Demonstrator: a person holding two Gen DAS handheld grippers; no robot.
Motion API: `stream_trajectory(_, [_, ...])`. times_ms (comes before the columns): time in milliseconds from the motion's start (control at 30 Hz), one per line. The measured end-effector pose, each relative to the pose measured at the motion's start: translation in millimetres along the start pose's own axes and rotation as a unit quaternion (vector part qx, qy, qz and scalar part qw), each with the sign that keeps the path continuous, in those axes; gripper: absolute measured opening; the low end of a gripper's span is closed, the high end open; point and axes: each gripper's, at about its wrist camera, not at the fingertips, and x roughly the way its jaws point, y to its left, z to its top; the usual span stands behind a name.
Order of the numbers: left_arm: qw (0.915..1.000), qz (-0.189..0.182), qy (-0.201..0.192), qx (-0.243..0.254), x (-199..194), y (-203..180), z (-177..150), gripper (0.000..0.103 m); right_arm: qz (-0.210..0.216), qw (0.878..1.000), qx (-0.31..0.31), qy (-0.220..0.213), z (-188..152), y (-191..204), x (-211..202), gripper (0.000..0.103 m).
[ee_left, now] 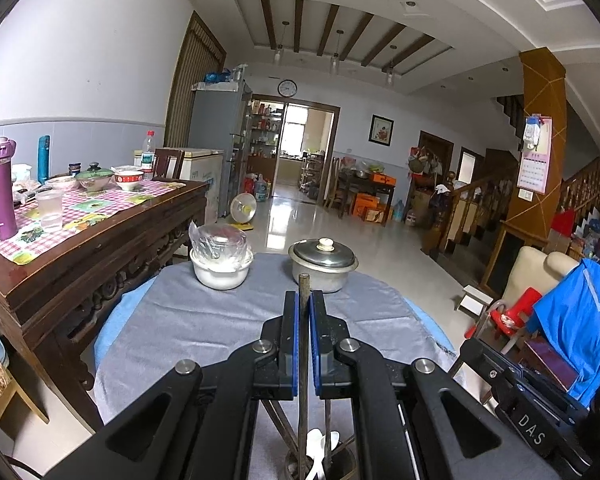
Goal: Organize utensils
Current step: 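Lower the chopsticks into the dark cup with both grippers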
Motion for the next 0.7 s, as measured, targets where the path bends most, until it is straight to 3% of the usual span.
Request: stream_trajectory(700, [0.9999, 0.003, 0.014, -0.001, 3.1, 5.3, -4.1, 0.005, 0.008, 1.0, 0.003, 0.018, -9.2, 1.0, 6.3, 0.007])
